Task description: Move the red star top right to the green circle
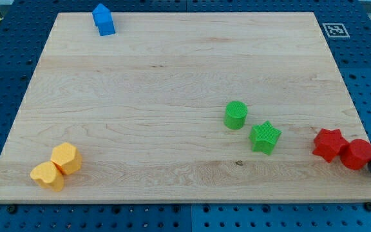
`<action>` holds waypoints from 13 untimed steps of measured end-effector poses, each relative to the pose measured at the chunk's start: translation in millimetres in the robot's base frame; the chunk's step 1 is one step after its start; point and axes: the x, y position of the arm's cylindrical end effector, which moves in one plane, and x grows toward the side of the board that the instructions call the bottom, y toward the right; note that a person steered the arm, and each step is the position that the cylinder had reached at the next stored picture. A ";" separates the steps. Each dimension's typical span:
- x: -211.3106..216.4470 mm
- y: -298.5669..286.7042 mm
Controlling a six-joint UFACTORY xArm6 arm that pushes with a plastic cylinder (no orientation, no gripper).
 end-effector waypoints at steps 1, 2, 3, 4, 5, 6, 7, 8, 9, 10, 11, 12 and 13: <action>-6.7 -19.6; -14.1 -39.7; -26.2 -58.2; -47.6 -78.8; -68.4 -111.4; -70.0 -118.1; -81.2 -144.2; -108.3 -177.2; -113.7 -183.8; -128.8 -197.2; -145.3 -198.0; -139.1 -198.0; -116.9 -189.8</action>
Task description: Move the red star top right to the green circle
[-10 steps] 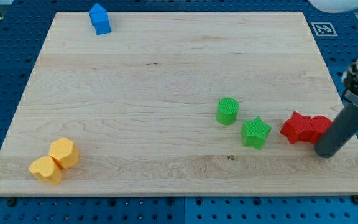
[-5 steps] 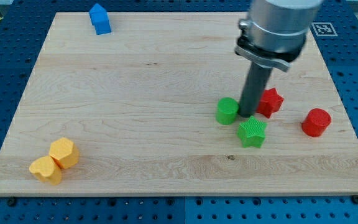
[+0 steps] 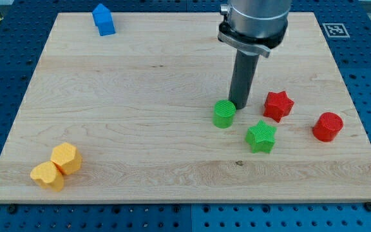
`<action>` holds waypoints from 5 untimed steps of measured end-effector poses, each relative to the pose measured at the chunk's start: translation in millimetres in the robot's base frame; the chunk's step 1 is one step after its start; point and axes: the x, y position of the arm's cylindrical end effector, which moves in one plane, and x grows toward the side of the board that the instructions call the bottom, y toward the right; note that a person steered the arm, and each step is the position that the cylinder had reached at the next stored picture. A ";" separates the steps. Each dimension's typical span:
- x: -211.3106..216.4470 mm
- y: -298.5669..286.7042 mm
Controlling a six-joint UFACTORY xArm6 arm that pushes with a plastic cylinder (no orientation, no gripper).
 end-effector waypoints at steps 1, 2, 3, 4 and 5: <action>24.9 21.9; 44.5 58.3; 55.0 96.8; 54.8 110.7; 35.0 110.7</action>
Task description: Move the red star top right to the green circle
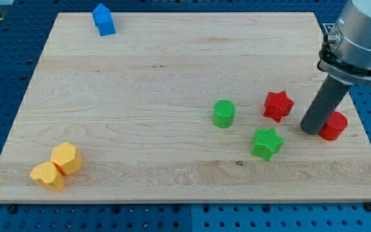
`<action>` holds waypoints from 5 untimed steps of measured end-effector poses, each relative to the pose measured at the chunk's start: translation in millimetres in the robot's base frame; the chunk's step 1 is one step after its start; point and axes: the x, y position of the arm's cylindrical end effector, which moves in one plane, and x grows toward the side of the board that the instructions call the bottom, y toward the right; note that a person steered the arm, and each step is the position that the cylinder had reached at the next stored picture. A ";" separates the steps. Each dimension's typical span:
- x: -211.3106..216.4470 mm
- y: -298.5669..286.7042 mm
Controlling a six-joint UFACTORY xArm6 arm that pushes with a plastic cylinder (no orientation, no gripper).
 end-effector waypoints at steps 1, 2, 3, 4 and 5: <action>-11.0 0.0; -11.0 -5.8; -17.0 -25.0; -34.1 -46.8; -50.7 -71.9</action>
